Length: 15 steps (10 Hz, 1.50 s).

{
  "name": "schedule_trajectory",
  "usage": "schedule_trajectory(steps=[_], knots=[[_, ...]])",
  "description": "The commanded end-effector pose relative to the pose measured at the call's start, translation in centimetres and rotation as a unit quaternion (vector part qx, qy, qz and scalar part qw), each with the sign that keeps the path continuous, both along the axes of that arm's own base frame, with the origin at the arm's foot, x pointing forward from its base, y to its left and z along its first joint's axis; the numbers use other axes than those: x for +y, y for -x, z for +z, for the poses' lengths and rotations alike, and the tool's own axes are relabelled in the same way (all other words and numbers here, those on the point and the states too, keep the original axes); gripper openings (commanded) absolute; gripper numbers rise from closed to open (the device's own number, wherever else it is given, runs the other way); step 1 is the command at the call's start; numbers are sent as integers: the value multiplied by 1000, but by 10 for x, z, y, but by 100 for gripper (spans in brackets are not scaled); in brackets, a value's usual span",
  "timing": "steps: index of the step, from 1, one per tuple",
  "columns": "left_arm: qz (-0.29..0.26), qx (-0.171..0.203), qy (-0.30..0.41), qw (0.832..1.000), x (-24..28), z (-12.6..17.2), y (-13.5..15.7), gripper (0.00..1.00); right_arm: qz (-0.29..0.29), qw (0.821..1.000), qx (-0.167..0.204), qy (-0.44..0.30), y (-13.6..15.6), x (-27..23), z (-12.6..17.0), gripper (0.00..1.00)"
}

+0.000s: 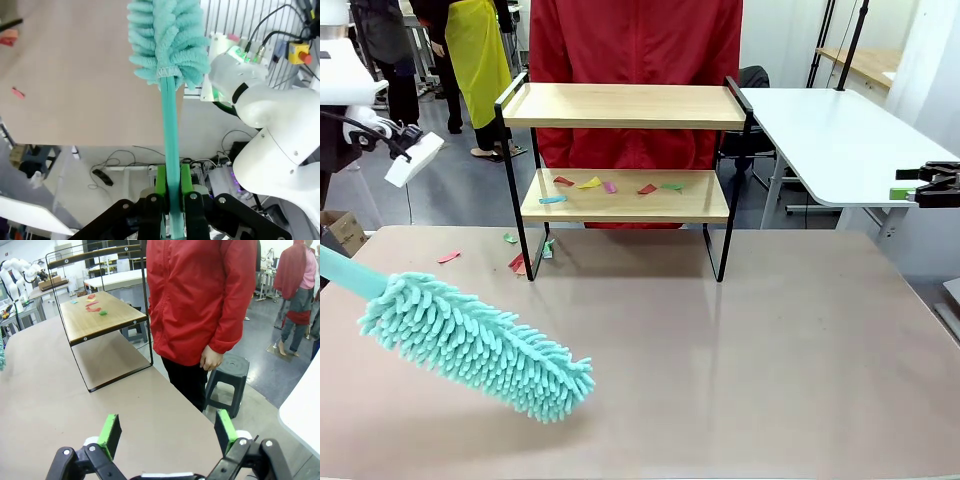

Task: Clean the shelf.
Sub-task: Clean the specific section of the Shelf indicated by the human with the Duster.

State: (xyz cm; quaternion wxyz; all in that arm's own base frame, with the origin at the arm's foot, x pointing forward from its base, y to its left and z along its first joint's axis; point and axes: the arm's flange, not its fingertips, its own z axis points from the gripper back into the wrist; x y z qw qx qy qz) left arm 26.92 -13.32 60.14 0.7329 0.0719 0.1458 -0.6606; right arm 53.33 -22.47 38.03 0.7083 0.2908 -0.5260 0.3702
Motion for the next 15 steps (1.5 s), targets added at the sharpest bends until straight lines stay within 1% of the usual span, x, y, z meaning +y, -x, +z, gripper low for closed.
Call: schedule_trajectory(steps=[1,15], knots=[[-8,2,8,1000,-4,7,5,13,1,1000,-2,-1,1,2,2,100],[-8,2,8,1000,-4,7,5,13,1,1000,-2,-1,1,2,2,100]])
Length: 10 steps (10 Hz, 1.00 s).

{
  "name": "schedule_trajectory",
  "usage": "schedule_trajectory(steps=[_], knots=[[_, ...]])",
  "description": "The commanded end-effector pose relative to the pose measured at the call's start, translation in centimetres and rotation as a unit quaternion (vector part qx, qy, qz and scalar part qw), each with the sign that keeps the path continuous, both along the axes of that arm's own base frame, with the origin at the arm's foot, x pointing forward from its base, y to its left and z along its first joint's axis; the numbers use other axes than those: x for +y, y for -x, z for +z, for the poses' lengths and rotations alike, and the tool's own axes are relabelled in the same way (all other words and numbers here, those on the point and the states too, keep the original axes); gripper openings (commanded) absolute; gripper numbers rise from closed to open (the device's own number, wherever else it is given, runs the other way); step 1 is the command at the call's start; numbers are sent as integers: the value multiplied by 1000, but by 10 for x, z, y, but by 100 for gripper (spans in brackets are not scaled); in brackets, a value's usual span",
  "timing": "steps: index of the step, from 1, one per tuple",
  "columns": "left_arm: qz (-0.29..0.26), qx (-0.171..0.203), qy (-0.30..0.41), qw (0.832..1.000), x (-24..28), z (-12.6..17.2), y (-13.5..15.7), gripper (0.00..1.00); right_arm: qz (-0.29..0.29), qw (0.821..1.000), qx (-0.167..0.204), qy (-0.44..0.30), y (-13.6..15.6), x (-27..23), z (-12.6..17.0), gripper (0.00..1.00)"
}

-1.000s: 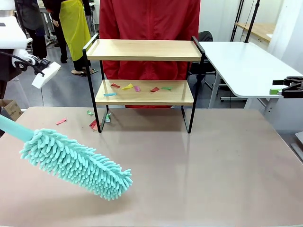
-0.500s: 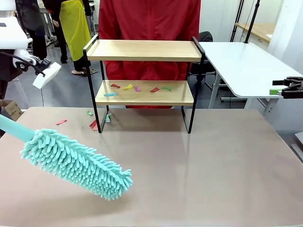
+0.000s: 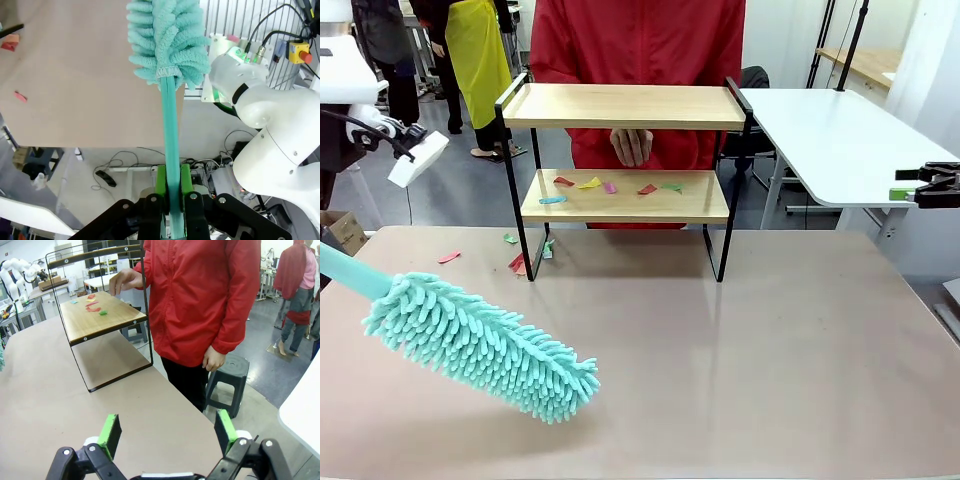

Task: Clean the shelf.
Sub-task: Clean the specific section of the Shelf indicated by the human with the Duster.

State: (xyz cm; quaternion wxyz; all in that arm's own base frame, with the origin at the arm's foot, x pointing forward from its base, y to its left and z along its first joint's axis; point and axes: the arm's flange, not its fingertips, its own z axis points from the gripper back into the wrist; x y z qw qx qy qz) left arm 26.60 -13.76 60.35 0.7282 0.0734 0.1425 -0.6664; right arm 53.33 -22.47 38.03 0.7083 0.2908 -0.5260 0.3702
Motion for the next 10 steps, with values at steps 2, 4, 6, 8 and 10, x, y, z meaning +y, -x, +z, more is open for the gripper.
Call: schedule_trajectory(steps=[2,4,6,8,10], knots=[[0,4,6,1000,1,5,2,13,1,1000,-2,-1,1,2,2,100],[0,4,6,1000,1,5,2,13,1,1000,-2,-1,1,2,2,100],[0,4,6,1000,1,5,2,13,1,1000,-2,-1,1,2,2,100],[0,4,6,1000,1,5,2,13,1,1000,-2,-1,1,2,2,100],[0,4,6,1000,1,5,2,13,1,1000,-2,-1,1,2,2,100]])
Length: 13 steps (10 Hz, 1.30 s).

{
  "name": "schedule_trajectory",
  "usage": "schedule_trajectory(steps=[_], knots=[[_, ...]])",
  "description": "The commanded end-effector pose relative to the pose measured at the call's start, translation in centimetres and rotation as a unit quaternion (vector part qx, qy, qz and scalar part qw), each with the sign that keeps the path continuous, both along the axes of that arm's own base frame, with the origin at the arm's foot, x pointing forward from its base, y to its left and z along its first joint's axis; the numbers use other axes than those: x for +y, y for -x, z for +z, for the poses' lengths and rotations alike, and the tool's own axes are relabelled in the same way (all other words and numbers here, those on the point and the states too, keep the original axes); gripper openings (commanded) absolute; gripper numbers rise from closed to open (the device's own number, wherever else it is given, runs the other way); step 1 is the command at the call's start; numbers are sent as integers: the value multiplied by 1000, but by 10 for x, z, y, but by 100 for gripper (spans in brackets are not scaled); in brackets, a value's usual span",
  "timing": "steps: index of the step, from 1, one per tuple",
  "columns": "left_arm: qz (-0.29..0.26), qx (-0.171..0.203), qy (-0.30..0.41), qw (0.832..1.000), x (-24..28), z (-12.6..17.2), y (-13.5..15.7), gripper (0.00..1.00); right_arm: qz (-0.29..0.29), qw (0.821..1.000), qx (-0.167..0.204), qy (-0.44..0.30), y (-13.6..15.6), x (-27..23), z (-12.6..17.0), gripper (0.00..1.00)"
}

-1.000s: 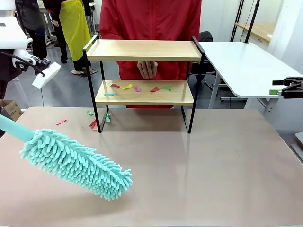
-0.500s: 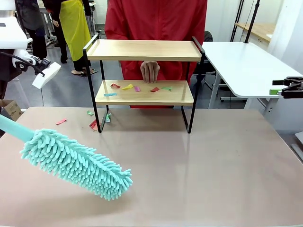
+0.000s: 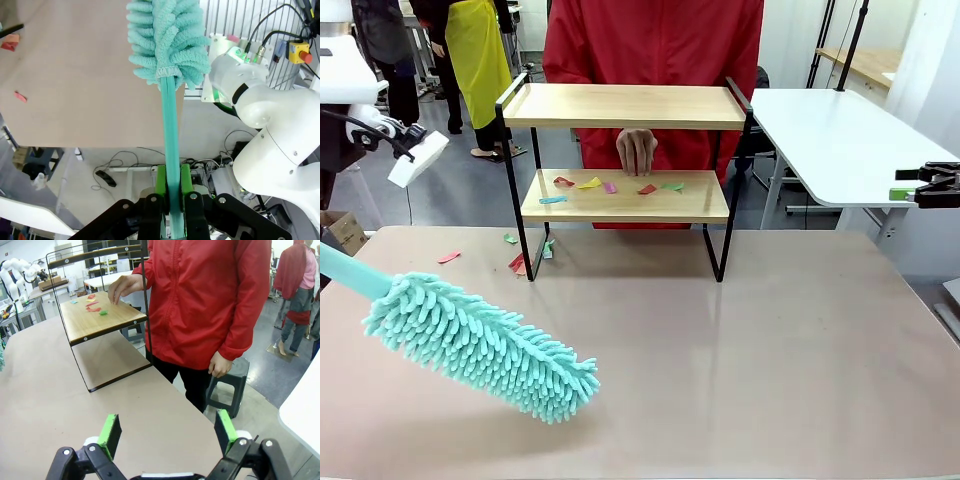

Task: Clean the shelf.
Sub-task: Clean the specific section of the Shelf indicated by the human with the Duster.

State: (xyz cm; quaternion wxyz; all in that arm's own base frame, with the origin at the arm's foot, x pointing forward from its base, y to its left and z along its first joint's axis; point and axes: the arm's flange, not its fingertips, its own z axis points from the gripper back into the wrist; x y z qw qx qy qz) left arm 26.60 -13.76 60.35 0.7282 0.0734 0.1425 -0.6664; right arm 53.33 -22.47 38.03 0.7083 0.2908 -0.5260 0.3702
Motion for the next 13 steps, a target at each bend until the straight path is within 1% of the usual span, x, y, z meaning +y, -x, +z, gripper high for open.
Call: schedule_trajectory(steps=[1,2,4,6,7,8,9,10,11,13], knots=[[0,0,0,1000,0,0,0,13,1,1000,-2,-1,1,2,2,100],[36,-13,20,999,-2,-1,-3,13,1,1000,-2,-1,1,2,2,100],[31,-24,88,995,-10,-10,-6,13,1,1000,-2,-1,1,2,2,100],[57,-28,161,985,-31,-15,-9,13,1,1000,-2,-1,1,2,2,100],[88,-32,183,979,-48,-18,-9,13,1,1000,-2,-1,1,2,2,100],[131,-26,204,970,-61,-18,-8,13,1,1000,-2,-1,1,2,2,100],[175,-16,220,959,-70,-17,-4,13,1,1000,-2,-1,1,2,2,100],[233,-9,257,938,-80,-18,-1,13,1,1000,-2,-1,1,2,2,100],[252,-3,294,922,-93,-21,0,13,1,1000,-2,-1,1,2,2,100],[338,-16,297,893,-120,-32,-5,13,1,1000,-2,-1,1,2,2,100]])
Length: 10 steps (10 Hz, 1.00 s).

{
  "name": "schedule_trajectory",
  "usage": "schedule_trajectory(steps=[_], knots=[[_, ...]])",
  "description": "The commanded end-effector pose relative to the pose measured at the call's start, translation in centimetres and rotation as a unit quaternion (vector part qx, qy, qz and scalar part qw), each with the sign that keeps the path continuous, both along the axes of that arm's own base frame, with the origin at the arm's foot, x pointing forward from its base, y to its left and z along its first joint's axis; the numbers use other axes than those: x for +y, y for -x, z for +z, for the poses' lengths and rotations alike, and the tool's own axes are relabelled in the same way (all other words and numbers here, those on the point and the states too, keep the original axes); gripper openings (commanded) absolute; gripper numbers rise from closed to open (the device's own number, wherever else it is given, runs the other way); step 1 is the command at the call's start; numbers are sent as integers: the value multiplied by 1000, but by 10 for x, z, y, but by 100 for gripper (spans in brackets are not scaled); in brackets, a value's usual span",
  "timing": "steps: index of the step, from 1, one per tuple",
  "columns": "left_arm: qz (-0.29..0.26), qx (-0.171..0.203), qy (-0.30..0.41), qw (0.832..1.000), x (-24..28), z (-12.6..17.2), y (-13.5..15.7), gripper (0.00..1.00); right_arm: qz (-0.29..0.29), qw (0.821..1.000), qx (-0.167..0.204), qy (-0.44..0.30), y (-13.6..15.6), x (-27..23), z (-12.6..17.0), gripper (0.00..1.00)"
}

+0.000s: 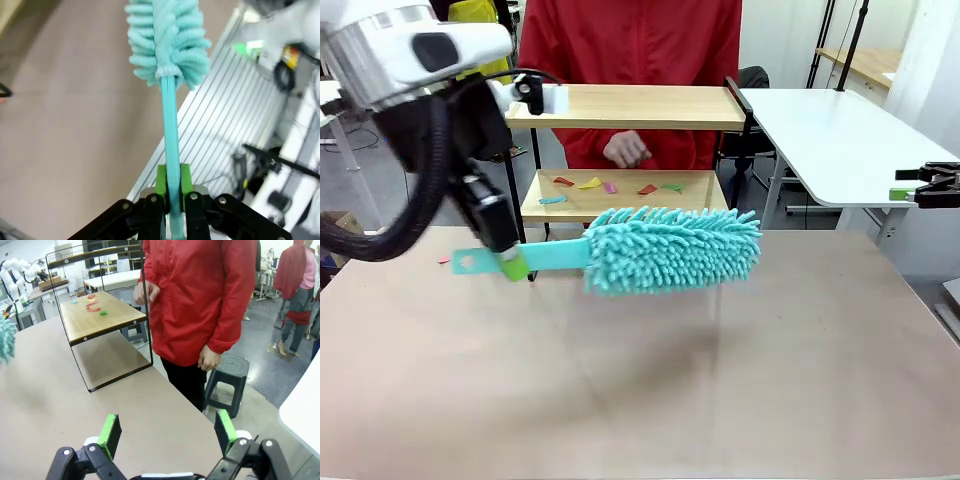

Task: Clean the shelf.
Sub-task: Clean the specific section of the Shelf indicated by the human with the Duster.

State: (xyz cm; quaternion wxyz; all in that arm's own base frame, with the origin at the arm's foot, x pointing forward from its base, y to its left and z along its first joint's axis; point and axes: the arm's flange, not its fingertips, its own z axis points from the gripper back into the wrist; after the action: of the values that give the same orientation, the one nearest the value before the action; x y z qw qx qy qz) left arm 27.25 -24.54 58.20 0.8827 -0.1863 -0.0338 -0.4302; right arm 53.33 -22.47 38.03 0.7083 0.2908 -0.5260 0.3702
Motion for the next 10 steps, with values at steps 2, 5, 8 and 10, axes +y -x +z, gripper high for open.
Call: schedule_trajectory(steps=[2,5,8,10], knots=[[114,-10,3,993,-31,-14,0,13,1,1000,-2,-1,1,2,2,100],[186,-47,37,981,-54,-17,-10,13,1,1000,-2,-1,1,2,2,100],[234,-62,58,969,-76,-24,-31,13,1,1000,-2,-1,1,2,2,100],[213,-53,52,974,-65,-19,-27,13,1,1000,-2,-1,1,2,2,100]])
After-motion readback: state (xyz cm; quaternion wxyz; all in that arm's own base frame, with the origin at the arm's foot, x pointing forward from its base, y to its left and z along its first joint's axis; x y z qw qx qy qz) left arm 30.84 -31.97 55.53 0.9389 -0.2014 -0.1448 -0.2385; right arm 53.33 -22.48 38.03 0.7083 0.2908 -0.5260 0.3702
